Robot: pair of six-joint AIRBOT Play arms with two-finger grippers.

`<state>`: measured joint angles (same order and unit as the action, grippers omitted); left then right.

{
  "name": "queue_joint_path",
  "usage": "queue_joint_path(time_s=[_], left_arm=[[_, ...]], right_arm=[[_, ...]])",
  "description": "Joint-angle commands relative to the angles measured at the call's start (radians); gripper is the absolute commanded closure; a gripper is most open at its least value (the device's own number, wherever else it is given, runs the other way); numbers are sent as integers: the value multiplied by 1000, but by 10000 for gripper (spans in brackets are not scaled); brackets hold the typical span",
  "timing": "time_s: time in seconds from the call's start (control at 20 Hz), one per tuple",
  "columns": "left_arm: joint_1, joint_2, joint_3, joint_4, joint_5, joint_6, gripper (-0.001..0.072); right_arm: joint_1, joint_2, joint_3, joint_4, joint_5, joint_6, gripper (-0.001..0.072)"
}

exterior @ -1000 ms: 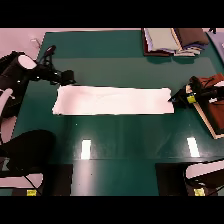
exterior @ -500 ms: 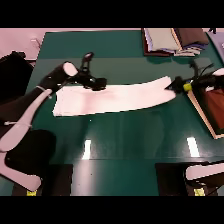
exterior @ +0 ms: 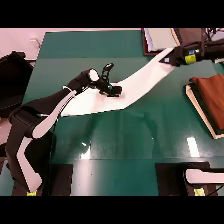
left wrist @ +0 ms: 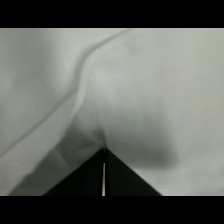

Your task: Fold the shirts.

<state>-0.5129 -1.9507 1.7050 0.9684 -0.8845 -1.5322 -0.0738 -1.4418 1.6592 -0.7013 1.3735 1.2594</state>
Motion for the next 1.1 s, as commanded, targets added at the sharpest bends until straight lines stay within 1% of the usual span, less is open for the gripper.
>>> queue_joint_path(time_s=[0.0, 0.1, 0.2, 0.3, 0.4, 0.5, 0.6, 0.65, 0.7, 0.75, 0.8, 0.9, 1.05], left_arm=[[-5, -16, 12, 23, 3, -8, 687], [13, -10, 27, 22, -27, -9, 687], [66, -8, 109, 24, -129, -9, 687], [150, 37, 198, 49, -216, -4, 687], [253, 113, 288, 124, -277, -4, 687], [358, 208, 360, 189, -319, -4, 686], [447, 322, 362, 232, -310, -4, 687], [488, 371, 360, 254, -310, -4, 687], [520, 406, 360, 267, -312, -4, 686], [551, 435, 360, 270, -312, -4, 686], [573, 450, 360, 270, -314, -4, 686], [586, 468, 359, 275, -333, -4, 686], [565, 467, 343, 272, -354, -3, 687]], right_arm=[[101, -21, 104, 2, 0, 50, 695], [160, -52, 160, 3, -1, 61, 695], [229, -95, 225, 3, -6, 77, 695], [317, -142, 283, 3, -35, 82, 695], [422, -205, 341, 4, -90, 84, 695], [543, -283, 390, 5, -203, 83, 695], [658, -360, 394, 69, -413, 67, 691], [707, -406, 394, 140, -516, -9, 596], [741, -444, 394, 216, -583, -63, 433], [761, -473, 394, 278, -610, -104, 384], [766, -489, 393, 284, -604, -122, 384], [732, -464, 362, 229, -547, -121, 397], [615, -359, 251, 58, -420, -111, 407]])
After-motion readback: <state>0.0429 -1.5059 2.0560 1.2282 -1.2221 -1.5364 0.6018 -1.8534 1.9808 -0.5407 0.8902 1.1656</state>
